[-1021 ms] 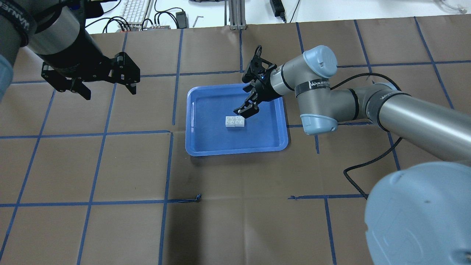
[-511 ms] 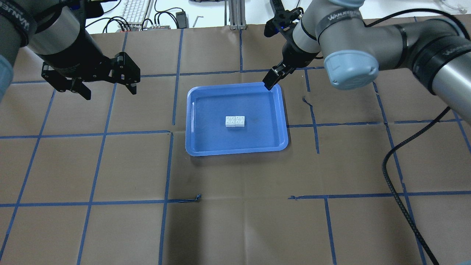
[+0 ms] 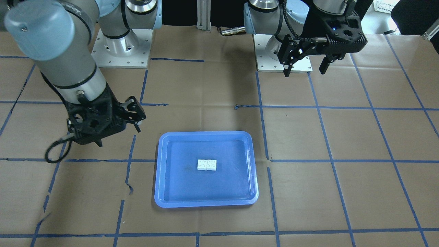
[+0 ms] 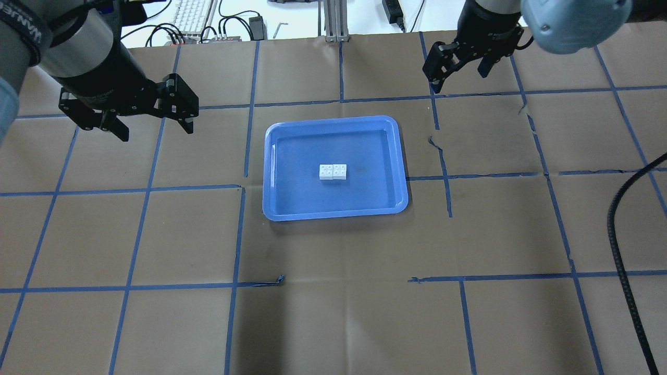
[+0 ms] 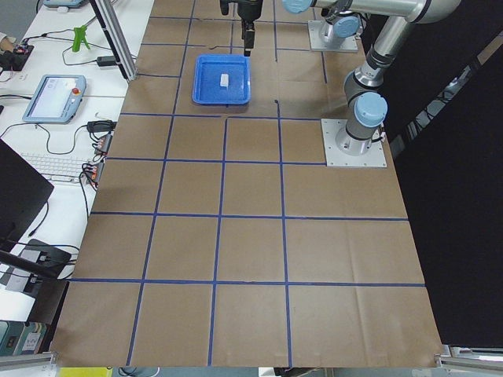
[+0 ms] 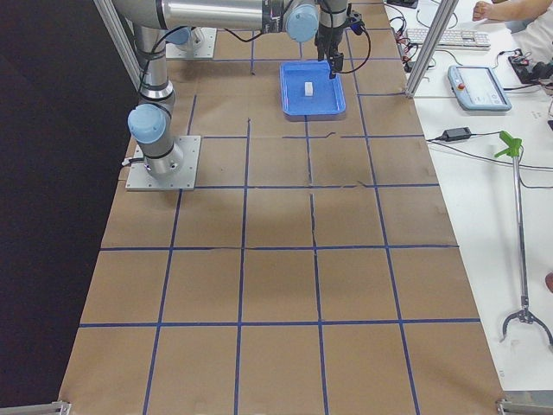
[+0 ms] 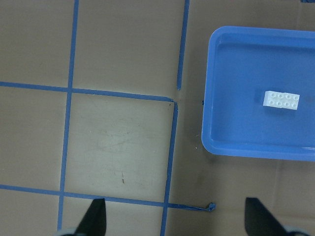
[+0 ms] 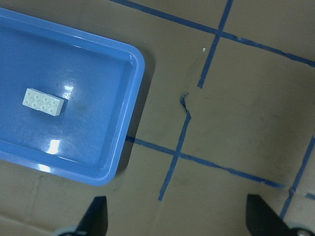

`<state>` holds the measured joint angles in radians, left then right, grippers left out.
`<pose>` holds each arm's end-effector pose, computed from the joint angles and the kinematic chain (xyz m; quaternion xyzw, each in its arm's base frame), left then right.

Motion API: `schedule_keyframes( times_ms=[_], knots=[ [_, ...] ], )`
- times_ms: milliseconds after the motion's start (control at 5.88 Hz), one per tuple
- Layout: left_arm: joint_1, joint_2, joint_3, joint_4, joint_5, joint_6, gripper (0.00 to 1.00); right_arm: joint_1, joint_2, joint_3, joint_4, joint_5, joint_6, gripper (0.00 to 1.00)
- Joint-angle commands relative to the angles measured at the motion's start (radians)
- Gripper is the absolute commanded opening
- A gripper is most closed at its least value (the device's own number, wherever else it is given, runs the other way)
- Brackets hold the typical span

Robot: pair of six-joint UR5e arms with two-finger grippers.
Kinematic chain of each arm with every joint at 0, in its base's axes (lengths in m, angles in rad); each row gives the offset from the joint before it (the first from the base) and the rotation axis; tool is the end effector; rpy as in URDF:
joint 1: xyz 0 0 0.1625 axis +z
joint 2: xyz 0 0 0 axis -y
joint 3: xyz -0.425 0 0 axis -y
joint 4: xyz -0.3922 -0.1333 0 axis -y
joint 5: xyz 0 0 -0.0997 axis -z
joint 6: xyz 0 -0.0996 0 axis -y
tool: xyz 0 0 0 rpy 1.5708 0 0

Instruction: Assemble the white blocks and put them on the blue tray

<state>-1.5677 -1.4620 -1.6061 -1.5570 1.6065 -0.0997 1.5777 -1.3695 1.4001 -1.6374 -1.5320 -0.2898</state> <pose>-0.1283 -0.4534 0.5233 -0.0521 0.9975 -0.0444 0.0157 0.1412 -0.5792 0.4710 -0.1481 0.9886 -0.0206 0.0167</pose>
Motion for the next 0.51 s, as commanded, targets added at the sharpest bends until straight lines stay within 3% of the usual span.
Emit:
schedule_keyframes(
  times_ms=[0, 340],
  knots=[
    [0.000, 0.000, 0.000, 0.000, 0.000, 0.000, 0.99, -0.031, -0.080, -0.029, 0.144, -0.025, 0.100, 1.00],
    [0.000, 0.000, 0.000, 0.000, 0.001, -0.001, 0.99, -0.015, -0.121, -0.020, 0.198, -0.050, 0.274, 1.00]
  ],
)
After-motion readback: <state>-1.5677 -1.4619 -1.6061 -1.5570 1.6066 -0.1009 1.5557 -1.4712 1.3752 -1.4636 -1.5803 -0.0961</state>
